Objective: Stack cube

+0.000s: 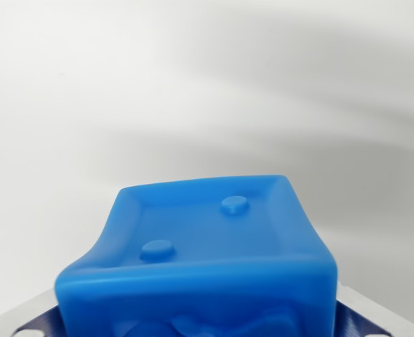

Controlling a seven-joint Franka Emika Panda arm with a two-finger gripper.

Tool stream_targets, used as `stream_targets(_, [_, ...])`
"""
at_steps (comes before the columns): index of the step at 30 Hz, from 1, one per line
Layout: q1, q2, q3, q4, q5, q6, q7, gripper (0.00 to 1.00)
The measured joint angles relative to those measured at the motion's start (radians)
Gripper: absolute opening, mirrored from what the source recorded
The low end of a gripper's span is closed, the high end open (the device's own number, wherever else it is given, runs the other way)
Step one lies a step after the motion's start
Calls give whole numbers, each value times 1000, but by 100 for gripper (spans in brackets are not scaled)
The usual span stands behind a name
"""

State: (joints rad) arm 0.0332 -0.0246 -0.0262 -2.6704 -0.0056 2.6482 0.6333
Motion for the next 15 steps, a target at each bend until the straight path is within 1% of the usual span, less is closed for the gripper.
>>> stream_targets(6, [-14,-8,-17,-2,0,-6,-14,0])
stream_targets(15, [-32,-16,-39,-2,0,-15,-33,0])
